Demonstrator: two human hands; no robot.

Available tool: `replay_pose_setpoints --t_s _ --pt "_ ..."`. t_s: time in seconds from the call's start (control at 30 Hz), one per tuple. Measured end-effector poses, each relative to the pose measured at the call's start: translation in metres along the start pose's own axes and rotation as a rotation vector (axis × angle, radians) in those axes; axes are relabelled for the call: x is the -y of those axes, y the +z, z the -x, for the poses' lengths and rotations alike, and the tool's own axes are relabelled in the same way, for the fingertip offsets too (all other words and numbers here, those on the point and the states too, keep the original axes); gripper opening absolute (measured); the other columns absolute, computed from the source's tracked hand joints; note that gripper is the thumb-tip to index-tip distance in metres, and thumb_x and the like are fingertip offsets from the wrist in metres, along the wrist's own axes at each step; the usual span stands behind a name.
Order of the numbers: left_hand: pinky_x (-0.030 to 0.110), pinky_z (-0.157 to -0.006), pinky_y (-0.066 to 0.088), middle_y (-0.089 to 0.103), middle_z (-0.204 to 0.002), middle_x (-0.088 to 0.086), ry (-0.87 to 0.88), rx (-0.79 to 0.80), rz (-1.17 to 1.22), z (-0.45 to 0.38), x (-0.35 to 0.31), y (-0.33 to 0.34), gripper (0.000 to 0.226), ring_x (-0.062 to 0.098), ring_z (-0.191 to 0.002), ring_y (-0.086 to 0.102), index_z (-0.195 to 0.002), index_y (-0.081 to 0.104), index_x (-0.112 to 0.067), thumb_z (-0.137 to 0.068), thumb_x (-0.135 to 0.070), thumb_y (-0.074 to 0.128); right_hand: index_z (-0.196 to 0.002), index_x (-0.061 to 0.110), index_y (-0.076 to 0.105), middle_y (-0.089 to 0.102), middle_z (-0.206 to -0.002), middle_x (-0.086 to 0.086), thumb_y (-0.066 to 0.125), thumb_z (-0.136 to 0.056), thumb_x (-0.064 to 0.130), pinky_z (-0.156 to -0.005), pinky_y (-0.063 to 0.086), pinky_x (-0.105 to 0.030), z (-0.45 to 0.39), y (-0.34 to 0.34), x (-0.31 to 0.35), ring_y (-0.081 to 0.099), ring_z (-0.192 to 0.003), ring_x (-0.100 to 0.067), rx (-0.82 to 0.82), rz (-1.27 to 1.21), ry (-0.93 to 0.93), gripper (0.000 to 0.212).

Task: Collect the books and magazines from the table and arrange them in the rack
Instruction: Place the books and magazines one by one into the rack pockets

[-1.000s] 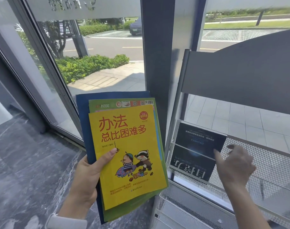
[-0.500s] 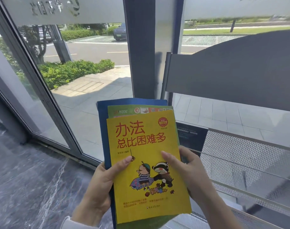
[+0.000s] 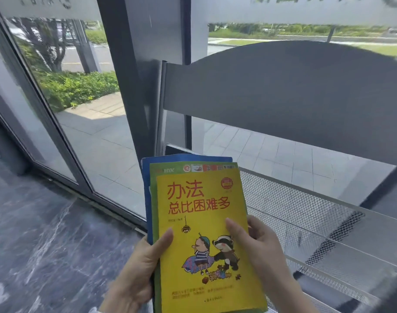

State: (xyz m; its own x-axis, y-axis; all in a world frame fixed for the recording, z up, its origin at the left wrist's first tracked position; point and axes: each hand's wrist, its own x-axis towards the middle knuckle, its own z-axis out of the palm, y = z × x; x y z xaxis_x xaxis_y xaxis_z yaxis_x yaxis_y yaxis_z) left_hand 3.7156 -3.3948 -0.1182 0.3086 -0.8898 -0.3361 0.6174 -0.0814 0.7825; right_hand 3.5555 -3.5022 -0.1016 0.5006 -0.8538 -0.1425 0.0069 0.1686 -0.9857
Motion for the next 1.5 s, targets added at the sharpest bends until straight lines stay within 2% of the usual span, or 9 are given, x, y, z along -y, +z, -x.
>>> replay_pose_setpoints --t_s 0.33,0.47,0.57,0.77,0.9,1.0,1.13,1.33,1.5 --pt "0.042 -0.055 0.058 0.072 -0.093 0.024 0.078 -0.161 -0.016 0.009 0.019 0.021 0.087 0.035 -0.070 0.071 -0.098 0.069 0.000 -0.019 -0.029 0.093 -0.097 0.026 0.059 0.079 -0.083 -0.004 0.061 -0.089 0.020 -0.051 0.060 -0.033 -0.010 -0.050 0.016 0.075 -0.063 -0.018 -0.027 -0.158 0.006 0.010" --pt "0.034 -0.051 0.057 0.076 -0.082 0.013 0.227 -0.314 -0.075 0.012 0.009 0.015 0.054 0.028 -0.068 0.072 -0.088 0.072 -0.007 -0.041 -0.030 0.085 -0.090 0.030 0.058 0.077 -0.071 0.009 0.055 -0.094 0.021 -0.046 0.058 -0.025 -0.027 -0.069 0.040 0.072 -0.058 -0.004 -0.104 -0.168 -0.111 0.011" --pt "0.032 -0.051 0.057 0.076 -0.085 0.007 0.308 -0.420 -0.074 0.013 0.001 -0.003 0.025 0.023 -0.069 0.072 -0.089 0.070 -0.012 -0.065 -0.019 0.069 -0.089 0.026 0.052 0.073 -0.088 -0.001 0.052 -0.097 0.020 -0.049 0.060 -0.031 -0.040 -0.076 0.050 0.073 -0.062 -0.010 -0.147 -0.217 -0.199 0.010" --pt "0.024 -0.045 0.054 0.074 -0.065 -0.010 0.446 -0.532 -0.083 0.019 -0.020 -0.019 0.011 0.009 -0.058 0.070 -0.086 0.065 -0.017 -0.081 -0.010 0.059 -0.082 0.030 0.048 0.068 -0.102 -0.014 0.052 -0.098 0.023 -0.056 0.059 -0.031 -0.077 -0.061 0.050 0.072 -0.072 -0.017 -0.229 -0.009 -0.333 0.018" --pt "0.023 -0.045 0.054 0.074 -0.064 -0.010 0.462 -0.563 -0.094 0.025 -0.030 -0.023 0.011 0.011 -0.061 0.070 -0.086 0.065 -0.015 -0.075 -0.014 0.064 -0.085 0.027 0.048 0.062 -0.104 -0.012 0.052 -0.098 0.023 -0.056 0.055 -0.026 -0.104 -0.050 0.038 0.065 -0.087 -0.028 -0.302 0.153 -0.380 0.014" --pt "0.026 -0.049 0.056 0.076 -0.073 -0.007 0.452 -0.585 -0.113 0.025 -0.033 -0.026 0.048 0.015 -0.067 0.072 -0.091 0.066 -0.015 -0.047 -0.031 0.075 -0.096 0.018 0.051 0.055 -0.107 -0.009 0.053 -0.097 0.024 -0.080 0.051 -0.039 -0.121 -0.044 0.027 0.056 -0.107 -0.034 -0.343 0.272 -0.395 0.007" --pt "0.028 -0.050 0.056 0.076 -0.082 0.001 0.448 -0.579 -0.122 0.022 -0.038 -0.025 0.070 0.018 -0.068 0.072 -0.092 0.068 -0.012 -0.029 -0.038 0.084 -0.100 -0.001 0.064 0.057 -0.106 -0.010 0.057 -0.092 0.031 -0.101 0.032 -0.049 -0.136 -0.032 0.013 0.041 -0.113 -0.031 -0.490 0.449 -0.446 0.033" --pt "0.029 -0.050 0.056 0.076 -0.081 0.004 0.447 -0.571 -0.124 0.016 -0.043 -0.026 0.067 0.020 -0.067 0.072 -0.090 0.068 -0.010 -0.032 -0.037 0.087 -0.104 -0.006 0.069 0.066 -0.100 -0.025 0.059 -0.085 0.040 -0.071 0.034 -0.029 -0.140 -0.030 -0.010 0.058 -0.081 -0.031 -0.554 0.493 -0.478 0.050" --pt "0.028 -0.049 0.056 0.076 -0.071 -0.003 0.445 -0.566 -0.104 0.010 -0.044 -0.027 0.023 0.015 -0.063 0.071 -0.091 0.066 -0.011 -0.069 -0.016 0.066 -0.097 0.000 0.073 0.074 -0.084 -0.022 0.057 -0.081 0.047 -0.053 0.031 -0.021 -0.137 -0.043 -0.035 0.066 -0.067 -0.034 -0.586 0.661 -0.485 0.053"
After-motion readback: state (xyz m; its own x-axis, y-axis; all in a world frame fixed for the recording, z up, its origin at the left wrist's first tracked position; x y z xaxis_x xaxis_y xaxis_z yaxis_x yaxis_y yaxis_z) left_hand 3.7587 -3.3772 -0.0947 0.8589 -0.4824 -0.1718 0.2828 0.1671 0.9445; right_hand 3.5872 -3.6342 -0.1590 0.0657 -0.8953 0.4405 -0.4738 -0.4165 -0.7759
